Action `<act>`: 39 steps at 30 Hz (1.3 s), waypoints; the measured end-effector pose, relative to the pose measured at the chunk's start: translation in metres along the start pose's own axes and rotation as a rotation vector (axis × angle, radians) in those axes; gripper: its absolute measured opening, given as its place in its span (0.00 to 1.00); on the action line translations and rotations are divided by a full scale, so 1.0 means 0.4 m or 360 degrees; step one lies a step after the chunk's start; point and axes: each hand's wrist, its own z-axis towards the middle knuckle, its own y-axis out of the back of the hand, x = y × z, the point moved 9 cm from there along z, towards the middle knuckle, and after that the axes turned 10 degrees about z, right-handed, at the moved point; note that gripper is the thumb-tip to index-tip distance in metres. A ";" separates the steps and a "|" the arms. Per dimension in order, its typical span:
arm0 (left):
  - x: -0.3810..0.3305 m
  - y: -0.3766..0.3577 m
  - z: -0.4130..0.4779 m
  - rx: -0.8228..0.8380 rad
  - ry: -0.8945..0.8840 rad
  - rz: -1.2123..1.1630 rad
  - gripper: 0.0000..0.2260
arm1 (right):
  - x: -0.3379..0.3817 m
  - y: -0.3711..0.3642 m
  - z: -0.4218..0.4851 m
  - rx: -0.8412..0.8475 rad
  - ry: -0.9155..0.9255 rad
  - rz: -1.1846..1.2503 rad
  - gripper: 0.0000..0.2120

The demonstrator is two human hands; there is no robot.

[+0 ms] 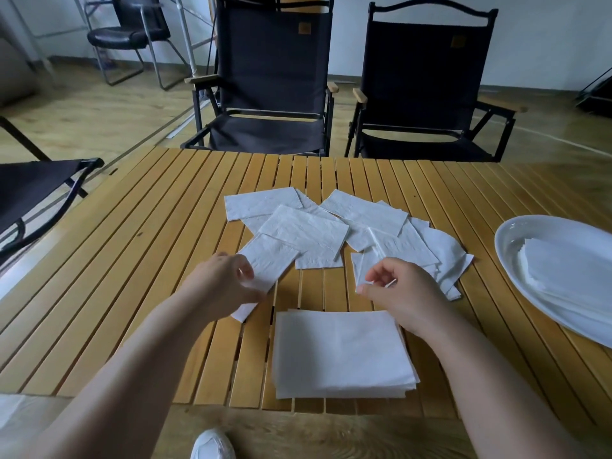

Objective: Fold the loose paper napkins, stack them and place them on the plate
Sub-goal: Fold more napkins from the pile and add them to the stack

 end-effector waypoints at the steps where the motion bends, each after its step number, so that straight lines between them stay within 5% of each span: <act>1: 0.006 -0.007 0.002 0.0020 -0.0002 0.0025 0.17 | 0.001 -0.009 0.005 0.0001 0.0016 -0.0007 0.07; 8: -0.030 0.000 0.002 -0.0093 -0.0145 0.0106 0.08 | -0.019 -0.050 0.024 0.0016 0.0052 0.0014 0.10; 16: -0.128 0.021 -0.026 -0.0205 -0.0491 -0.0095 0.04 | 0.022 -0.068 0.013 0.0108 0.0317 -0.0035 0.25; 26: -0.177 0.062 -0.060 -0.0285 -0.0717 -0.0395 0.06 | 0.048 -0.013 0.009 -0.0181 0.0473 0.0058 0.04; 33: -0.137 0.084 -0.047 -0.0432 -0.0556 -0.0431 0.15 | 0.054 0.032 -0.003 -0.0197 0.0422 0.0262 0.02; 39: -0.132 0.102 -0.044 -0.0521 -0.0497 -0.0695 0.07 | 0.067 0.060 -0.017 -0.0275 0.0485 0.0446 0.06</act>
